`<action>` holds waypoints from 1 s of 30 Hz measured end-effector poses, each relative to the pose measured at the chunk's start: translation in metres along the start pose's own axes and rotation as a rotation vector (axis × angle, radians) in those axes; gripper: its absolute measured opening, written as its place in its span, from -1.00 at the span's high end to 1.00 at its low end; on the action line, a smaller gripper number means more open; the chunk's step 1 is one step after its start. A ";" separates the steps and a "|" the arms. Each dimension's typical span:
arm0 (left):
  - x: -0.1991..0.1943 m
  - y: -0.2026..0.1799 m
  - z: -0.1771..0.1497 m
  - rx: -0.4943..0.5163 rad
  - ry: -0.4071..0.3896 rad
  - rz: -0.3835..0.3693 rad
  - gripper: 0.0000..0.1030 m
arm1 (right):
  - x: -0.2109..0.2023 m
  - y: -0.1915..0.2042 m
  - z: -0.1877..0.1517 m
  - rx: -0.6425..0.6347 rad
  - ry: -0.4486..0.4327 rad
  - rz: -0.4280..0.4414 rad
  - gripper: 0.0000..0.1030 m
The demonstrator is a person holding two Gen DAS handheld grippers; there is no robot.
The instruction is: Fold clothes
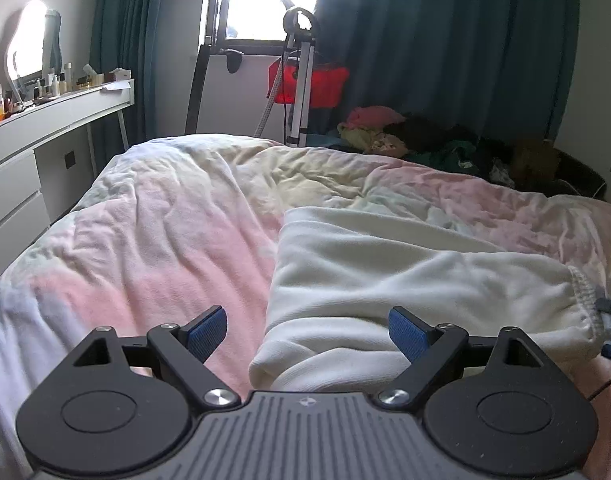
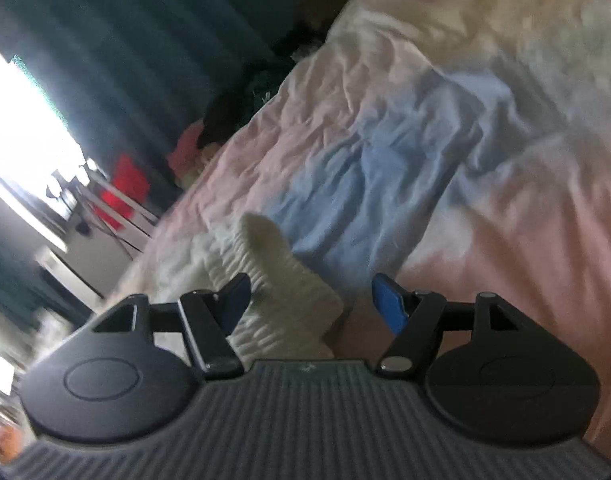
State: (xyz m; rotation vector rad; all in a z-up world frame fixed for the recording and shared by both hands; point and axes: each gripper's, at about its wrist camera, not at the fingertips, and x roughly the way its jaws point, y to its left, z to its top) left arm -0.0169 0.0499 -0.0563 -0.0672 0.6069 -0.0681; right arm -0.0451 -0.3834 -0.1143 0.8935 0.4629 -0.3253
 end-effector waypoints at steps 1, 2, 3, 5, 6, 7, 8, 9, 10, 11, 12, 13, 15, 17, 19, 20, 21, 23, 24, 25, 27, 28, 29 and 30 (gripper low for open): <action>0.000 0.000 0.000 -0.001 0.002 -0.003 -0.74 | -0.003 -0.004 0.005 0.028 -0.001 0.024 -0.38; 0.000 0.000 0.000 -0.003 0.005 -0.006 -0.74 | -0.006 -0.007 0.010 0.055 -0.004 0.048 -0.38; 0.000 0.000 0.000 -0.004 0.008 -0.009 -0.74 | -0.006 -0.009 0.015 0.080 0.004 0.080 -0.38; 0.002 0.000 -0.001 -0.009 0.016 -0.016 -0.74 | -0.003 -0.013 0.025 0.125 0.045 0.141 -0.46; 0.003 0.000 -0.001 -0.013 0.020 -0.021 -0.74 | 0.000 -0.014 0.029 0.145 0.080 0.170 -0.52; 0.004 0.000 -0.001 -0.017 0.025 -0.027 -0.74 | 0.006 -0.015 0.028 0.162 0.112 0.174 -0.59; 0.005 0.000 -0.001 -0.021 0.030 -0.032 -0.74 | 0.011 -0.015 0.026 0.178 0.143 0.175 -0.60; 0.006 0.000 -0.001 -0.026 0.035 -0.037 -0.74 | 0.017 -0.016 0.024 0.194 0.175 0.177 -0.60; 0.007 0.000 -0.001 -0.029 0.039 -0.040 -0.74 | 0.022 -0.013 0.020 0.179 0.197 0.172 -0.59; 0.008 0.000 -0.002 -0.031 0.043 -0.041 -0.74 | 0.027 -0.010 0.015 0.162 0.217 0.168 -0.60; 0.009 0.000 -0.002 -0.035 0.048 -0.042 -0.74 | 0.032 -0.007 0.011 0.144 0.238 0.163 -0.60; 0.011 0.001 -0.002 -0.042 0.053 -0.043 -0.74 | 0.037 -0.004 0.006 0.126 0.259 0.158 -0.61; 0.014 0.004 -0.002 -0.060 0.066 -0.046 -0.74 | 0.048 0.002 -0.003 0.090 0.300 0.149 -0.62; 0.017 0.007 -0.002 -0.088 0.085 -0.054 -0.74 | 0.058 0.007 -0.010 0.055 0.325 0.124 -0.45; 0.020 0.011 -0.002 -0.120 0.102 -0.062 -0.74 | 0.065 0.010 -0.013 0.025 0.306 0.086 -0.12; 0.020 0.012 -0.002 -0.130 0.107 -0.063 -0.74 | 0.061 0.016 -0.012 -0.020 0.276 0.081 -0.02; 0.021 0.013 -0.003 -0.137 0.111 -0.064 -0.74 | 0.056 0.021 -0.011 -0.068 0.244 0.077 0.03; 0.021 0.015 -0.003 -0.141 0.113 -0.068 -0.74 | 0.041 0.037 -0.009 -0.186 0.161 0.092 0.11; 0.021 0.015 -0.003 -0.136 0.112 -0.070 -0.74 | 0.031 0.045 -0.008 -0.234 0.115 0.109 0.11; 0.021 0.015 -0.003 -0.129 0.112 -0.072 -0.74 | 0.023 0.049 -0.008 -0.264 0.081 0.127 0.11; 0.022 0.014 -0.003 -0.125 0.118 -0.078 -0.75 | 0.024 0.050 -0.006 -0.279 0.077 0.130 0.10; 0.024 0.015 -0.004 -0.125 0.122 -0.081 -0.75 | 0.029 0.048 -0.006 -0.277 0.092 0.122 0.05; 0.025 0.015 -0.004 -0.127 0.128 -0.084 -0.75 | 0.035 0.043 -0.006 -0.250 0.126 0.109 0.03; 0.027 0.017 -0.003 -0.136 0.137 -0.089 -0.78 | 0.042 0.039 -0.005 -0.220 0.162 0.095 0.01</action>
